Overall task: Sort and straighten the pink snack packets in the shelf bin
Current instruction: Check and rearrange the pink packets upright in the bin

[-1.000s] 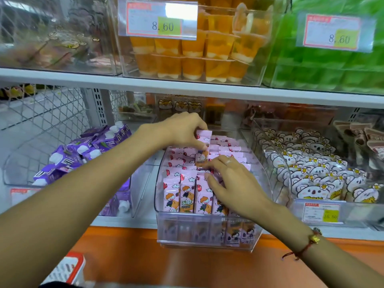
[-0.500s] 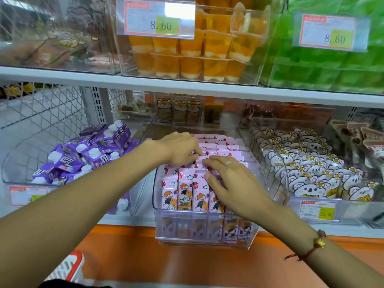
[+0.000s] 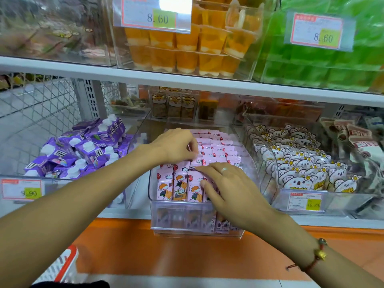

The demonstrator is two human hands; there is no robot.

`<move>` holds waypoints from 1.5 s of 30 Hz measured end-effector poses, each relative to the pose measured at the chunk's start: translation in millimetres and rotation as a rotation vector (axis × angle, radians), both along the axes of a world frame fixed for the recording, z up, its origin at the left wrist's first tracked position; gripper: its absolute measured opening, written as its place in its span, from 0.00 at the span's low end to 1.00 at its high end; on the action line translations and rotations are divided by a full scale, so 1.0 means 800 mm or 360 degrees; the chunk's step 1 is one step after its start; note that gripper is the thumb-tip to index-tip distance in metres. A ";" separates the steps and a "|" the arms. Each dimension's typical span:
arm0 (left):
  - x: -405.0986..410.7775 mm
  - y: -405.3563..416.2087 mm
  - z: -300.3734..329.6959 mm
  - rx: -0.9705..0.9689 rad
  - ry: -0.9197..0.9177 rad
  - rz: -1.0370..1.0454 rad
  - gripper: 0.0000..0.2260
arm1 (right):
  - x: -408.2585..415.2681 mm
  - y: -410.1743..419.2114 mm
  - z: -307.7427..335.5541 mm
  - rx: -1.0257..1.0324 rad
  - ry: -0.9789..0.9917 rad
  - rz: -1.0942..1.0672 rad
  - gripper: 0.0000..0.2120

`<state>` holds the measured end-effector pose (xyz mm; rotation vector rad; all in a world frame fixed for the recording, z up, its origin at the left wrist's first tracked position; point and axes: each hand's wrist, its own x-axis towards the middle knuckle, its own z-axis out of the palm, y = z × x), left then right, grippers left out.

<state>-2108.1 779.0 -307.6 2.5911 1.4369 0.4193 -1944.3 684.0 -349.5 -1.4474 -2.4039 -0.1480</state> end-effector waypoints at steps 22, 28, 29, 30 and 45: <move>-0.009 -0.129 0.000 -0.0045 -0.2278 0.0375 0.03 | -0.016 -0.018 0.046 -0.0380 0.1373 0.0278 0.24; -0.006 -0.134 -0.010 -0.0334 -0.2321 0.0180 0.06 | -0.026 -0.016 0.043 -0.0563 0.1598 0.0317 0.11; -0.008 -0.133 -0.014 -0.0343 -0.2232 0.0161 0.08 | -0.025 -0.014 0.042 -0.0706 0.1783 0.0224 0.09; -0.009 -0.132 -0.018 -0.0328 -0.2109 0.0150 0.10 | -0.024 -0.011 0.040 -0.0880 0.1978 0.0135 0.08; 0.001 -0.129 -0.039 0.0085 -0.1556 0.0156 0.20 | -0.024 -0.012 0.040 -0.0885 0.2439 0.0064 0.10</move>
